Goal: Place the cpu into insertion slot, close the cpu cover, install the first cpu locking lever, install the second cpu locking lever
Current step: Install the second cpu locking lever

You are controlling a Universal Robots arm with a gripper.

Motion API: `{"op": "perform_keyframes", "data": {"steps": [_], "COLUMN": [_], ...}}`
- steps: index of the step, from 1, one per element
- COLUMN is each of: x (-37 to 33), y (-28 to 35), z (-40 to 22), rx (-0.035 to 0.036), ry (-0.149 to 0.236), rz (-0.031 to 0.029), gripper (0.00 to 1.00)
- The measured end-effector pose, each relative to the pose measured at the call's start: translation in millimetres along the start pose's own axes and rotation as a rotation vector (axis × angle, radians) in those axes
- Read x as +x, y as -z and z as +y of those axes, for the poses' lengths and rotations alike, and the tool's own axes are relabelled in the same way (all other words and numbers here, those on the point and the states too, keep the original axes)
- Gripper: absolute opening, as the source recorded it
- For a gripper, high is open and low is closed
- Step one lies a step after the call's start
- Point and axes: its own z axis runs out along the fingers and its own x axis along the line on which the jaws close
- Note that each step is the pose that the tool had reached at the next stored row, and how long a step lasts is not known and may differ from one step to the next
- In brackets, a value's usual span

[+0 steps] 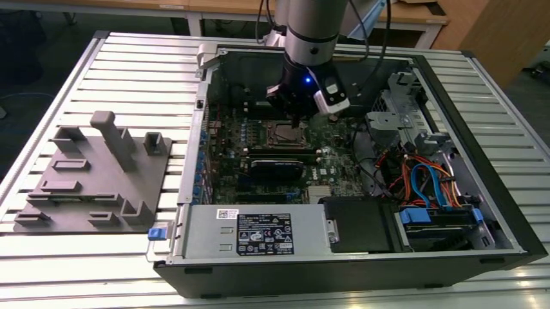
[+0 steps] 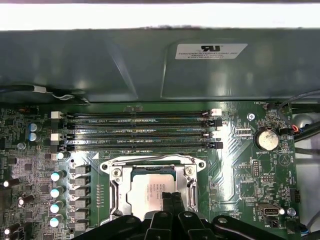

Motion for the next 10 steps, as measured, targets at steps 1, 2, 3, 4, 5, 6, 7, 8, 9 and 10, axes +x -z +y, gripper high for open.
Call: {"op": "perform_keyframes", "data": {"steps": [1, 2, 3, 4, 5, 6, 7, 8, 9, 10], "x": [0.0, -0.1, -0.1, -0.1, -0.1, -0.1, -0.1, -0.1, -0.1, -0.1], "y": [1.1, 2.3, 3.1, 3.2, 3.2, 3.2, 3.2, 3.2, 3.2, 3.2], "z": [0.1, 0.2, 0.3, 0.3, 0.3, 0.4, 0.3, 0.3, 0.2, 0.1], "rx": [0.0, -0.0001, -0.0001, -0.0003, -0.0004, -0.0005, -0.0004, -0.0001, 0.0001, 0.0001], "ry": [0.0, 0.0, 0.0, 0.0, 0.0, 0.0, 0.0, 0.0, 0.0, 0.0], "rz": [0.0, 0.0, 0.0, -0.0001, -0.0002, -0.0002, -0.0001, 0.0, 0.0001, 0.0001], "gripper": [0.11, 0.11, 0.11, 0.11, 0.11, 0.11, 0.11, 0.11, 0.11, 0.11]}}
